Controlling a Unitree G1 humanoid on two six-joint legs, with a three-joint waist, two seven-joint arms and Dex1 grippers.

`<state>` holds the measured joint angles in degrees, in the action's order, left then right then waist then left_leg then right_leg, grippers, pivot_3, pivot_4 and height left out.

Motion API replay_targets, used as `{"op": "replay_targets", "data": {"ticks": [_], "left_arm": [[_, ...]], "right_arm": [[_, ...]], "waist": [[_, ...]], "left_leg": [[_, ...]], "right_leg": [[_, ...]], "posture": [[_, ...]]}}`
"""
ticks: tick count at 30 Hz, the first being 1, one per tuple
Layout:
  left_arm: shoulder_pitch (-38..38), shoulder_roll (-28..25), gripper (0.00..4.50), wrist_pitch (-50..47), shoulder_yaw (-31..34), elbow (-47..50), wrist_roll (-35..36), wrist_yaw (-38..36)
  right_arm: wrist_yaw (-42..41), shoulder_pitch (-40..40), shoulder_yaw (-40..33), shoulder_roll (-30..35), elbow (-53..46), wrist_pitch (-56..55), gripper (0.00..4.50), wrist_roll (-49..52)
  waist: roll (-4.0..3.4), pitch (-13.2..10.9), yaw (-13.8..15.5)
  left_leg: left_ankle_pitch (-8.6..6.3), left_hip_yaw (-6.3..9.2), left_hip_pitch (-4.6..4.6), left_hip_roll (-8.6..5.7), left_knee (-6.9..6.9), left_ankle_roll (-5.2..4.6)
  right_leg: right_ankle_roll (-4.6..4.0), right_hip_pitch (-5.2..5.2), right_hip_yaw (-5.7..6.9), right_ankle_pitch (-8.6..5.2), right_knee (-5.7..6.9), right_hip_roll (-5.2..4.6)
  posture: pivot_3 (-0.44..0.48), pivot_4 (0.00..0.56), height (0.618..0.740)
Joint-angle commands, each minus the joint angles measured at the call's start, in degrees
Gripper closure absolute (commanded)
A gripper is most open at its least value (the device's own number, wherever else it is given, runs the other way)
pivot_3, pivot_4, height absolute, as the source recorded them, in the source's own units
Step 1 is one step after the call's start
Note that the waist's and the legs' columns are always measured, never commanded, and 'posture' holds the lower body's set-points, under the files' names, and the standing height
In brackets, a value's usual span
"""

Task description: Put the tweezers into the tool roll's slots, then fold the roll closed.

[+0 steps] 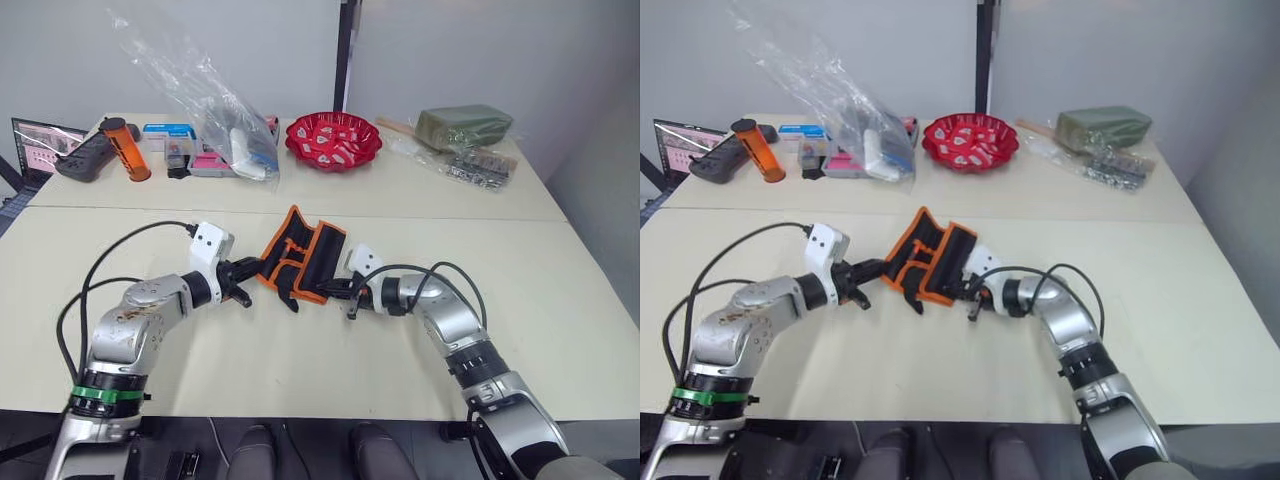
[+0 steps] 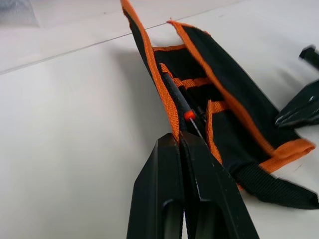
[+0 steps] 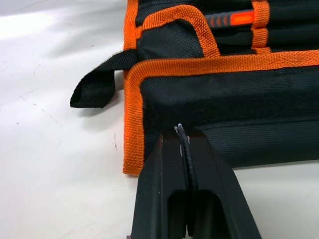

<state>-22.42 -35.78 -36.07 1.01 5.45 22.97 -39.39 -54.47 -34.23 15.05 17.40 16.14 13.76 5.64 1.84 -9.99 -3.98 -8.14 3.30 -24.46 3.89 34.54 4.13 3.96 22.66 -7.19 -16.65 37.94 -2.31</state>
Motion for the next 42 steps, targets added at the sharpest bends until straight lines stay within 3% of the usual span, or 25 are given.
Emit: {"op": "replay_targets", "data": {"ticks": [1,7,26,42], "left_arm": [[-2.6,-1.7,4.48,4.2,-0.9,-1.1,-2.7,-2.6],[-5.3,1.2,4.48,4.3,-4.0,-1.3,-3.2,-4.6],[-6.0,9.7,4.48,5.1,-12.2,-3.0,-6.1,-7.5],[-3.9,14.6,4.48,12.0,-16.5,-15.1,-11.1,-10.5]], "right_arm": [[1.2,-0.4,-0.6,-0.6,-4.0,2.0,4.5,0.8],[2.6,0.7,1.0,-1.9,-4.1,1.9,4.5,-0.4],[5.5,1.8,1.1,-3.3,-4.0,5.6,4.5,-0.5],[6.1,2.6,-0.8,-0.4,-11.3,8.0,4.5,1.0]], "waist": [[0.0,0.0,0.1],[0.0,0.0,0.4],[0.0,0.0,0.7],[-0.01,0.0,1.5]], "left_leg": [[0.0,0.0,-0.03,0.0,-0.02,0.0],[0.02,0.02,-0.46,0.0,0.1,0.01],[0.03,0.03,-0.53,-0.01,0.18,0.0],[0.04,0.03,-0.45,-0.03,0.26,-0.01]], "right_leg": [[0.0,0.04,0.0,0.0,0.0,0.0],[0.0,0.39,0.02,0.01,0.05,0.0],[0.01,0.44,0.02,0.03,0.1,0.0],[0.06,0.32,0.02,0.05,0.08,0.0]], "posture": [[0.0,0.15,0.729],[0.0,0.15,0.729],[0.0,0.15,0.729],[0.0,0.15,0.729]]}}
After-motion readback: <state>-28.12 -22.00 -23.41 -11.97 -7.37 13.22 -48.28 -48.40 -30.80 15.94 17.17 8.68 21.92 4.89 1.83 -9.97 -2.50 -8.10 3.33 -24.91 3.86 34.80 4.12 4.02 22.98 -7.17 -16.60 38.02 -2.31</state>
